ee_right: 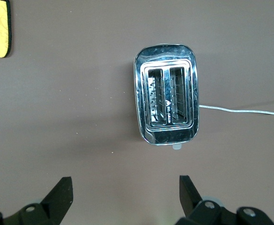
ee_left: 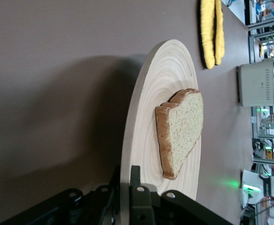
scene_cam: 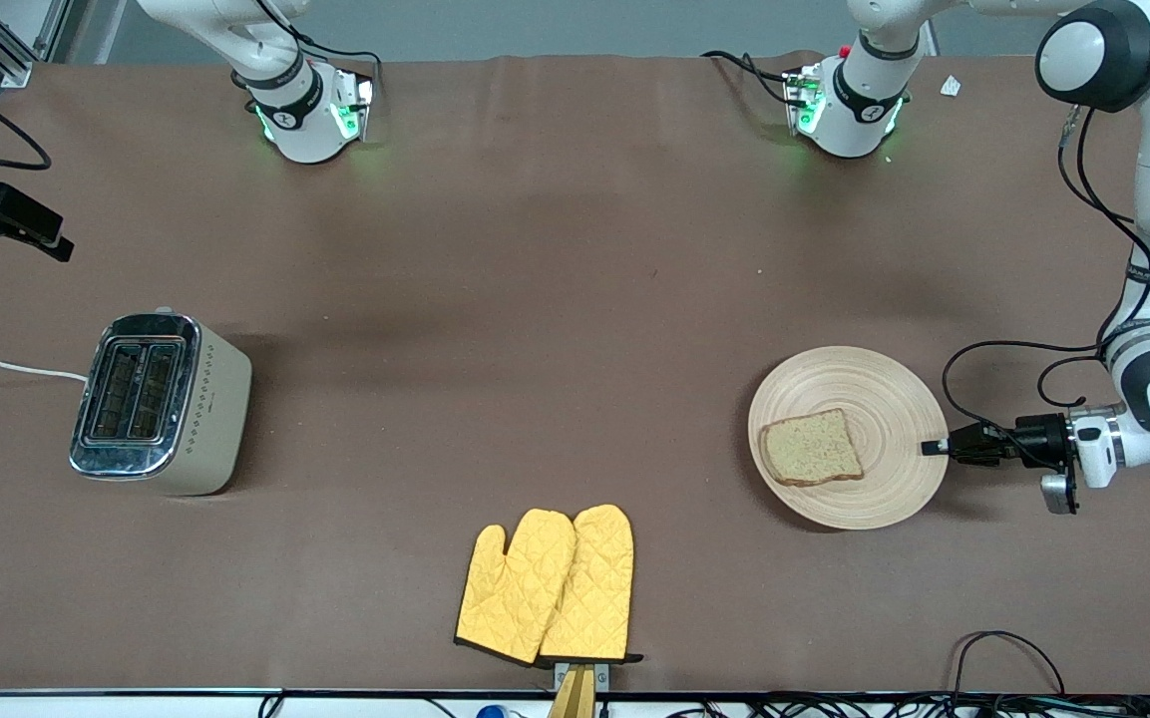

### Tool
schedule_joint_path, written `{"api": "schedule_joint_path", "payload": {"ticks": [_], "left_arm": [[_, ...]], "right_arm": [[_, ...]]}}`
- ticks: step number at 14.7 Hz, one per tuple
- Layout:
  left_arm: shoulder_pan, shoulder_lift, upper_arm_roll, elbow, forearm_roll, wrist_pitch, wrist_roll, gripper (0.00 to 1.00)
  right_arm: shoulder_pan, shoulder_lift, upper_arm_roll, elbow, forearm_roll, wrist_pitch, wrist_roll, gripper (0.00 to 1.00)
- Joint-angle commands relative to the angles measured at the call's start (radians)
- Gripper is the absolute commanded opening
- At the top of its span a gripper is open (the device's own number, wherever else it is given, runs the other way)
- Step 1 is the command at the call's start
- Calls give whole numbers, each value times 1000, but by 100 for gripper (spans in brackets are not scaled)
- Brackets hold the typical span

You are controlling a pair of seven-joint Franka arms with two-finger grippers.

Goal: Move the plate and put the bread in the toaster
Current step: 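Grip the plate rim with the left gripper and slide it toward the mitts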

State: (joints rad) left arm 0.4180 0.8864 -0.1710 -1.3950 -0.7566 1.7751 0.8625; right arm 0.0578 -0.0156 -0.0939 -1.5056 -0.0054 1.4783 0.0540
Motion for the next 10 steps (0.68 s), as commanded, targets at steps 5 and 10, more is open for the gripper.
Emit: {"api": "schedule_joint_path", "payload": {"ticks": [5, 10], "left_arm": [[-33, 3, -128, 36, 7, -51, -112, 0], [-181, 5, -168, 22, -38, 21, -168, 0]], "right_arm": [[-6, -9, 6, -7, 15, 0, -11, 100], [26, -9, 10, -15, 15, -39, -45, 100]]}}
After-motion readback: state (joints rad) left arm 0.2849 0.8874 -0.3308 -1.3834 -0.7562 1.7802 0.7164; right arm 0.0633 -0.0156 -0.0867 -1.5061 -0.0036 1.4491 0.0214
